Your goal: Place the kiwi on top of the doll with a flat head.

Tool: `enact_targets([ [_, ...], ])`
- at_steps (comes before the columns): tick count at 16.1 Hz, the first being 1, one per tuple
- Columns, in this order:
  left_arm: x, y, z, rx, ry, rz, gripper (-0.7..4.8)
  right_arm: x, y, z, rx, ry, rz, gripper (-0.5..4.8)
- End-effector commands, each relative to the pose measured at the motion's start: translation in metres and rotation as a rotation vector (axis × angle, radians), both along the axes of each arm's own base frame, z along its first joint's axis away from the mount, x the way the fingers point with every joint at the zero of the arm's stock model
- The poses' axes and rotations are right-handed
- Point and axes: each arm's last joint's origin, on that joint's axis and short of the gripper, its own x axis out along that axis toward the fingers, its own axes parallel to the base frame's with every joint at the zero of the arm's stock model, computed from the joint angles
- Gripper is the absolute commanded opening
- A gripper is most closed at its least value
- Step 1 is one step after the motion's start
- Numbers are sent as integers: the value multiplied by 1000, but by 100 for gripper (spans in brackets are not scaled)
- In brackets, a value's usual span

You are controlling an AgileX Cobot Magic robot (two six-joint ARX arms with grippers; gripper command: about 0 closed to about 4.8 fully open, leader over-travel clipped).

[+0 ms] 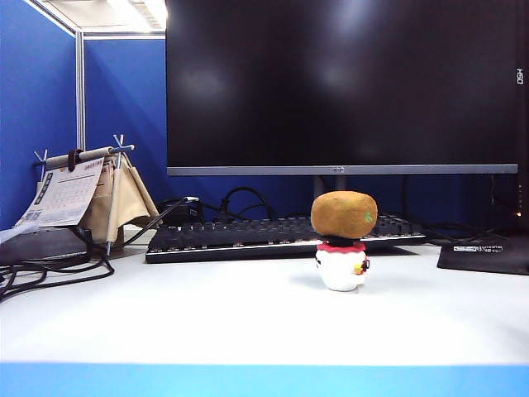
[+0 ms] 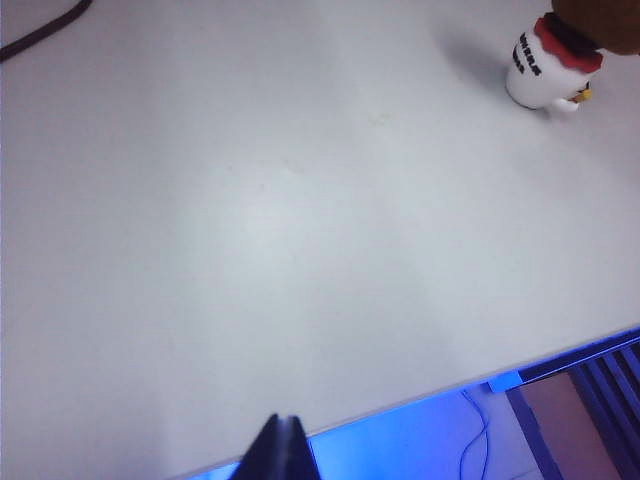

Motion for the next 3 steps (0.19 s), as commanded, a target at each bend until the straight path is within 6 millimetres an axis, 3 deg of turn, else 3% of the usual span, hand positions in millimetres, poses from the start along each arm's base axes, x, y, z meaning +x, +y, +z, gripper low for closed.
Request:
enact_targets([
  [1, -1, 0, -1, 8, 16, 2, -5, 0, 0, -2, -2, 6, 5, -1],
  [3, 0, 0, -1, 7, 14, 2, -5, 0, 0, -2, -2, 6, 5, -1],
])
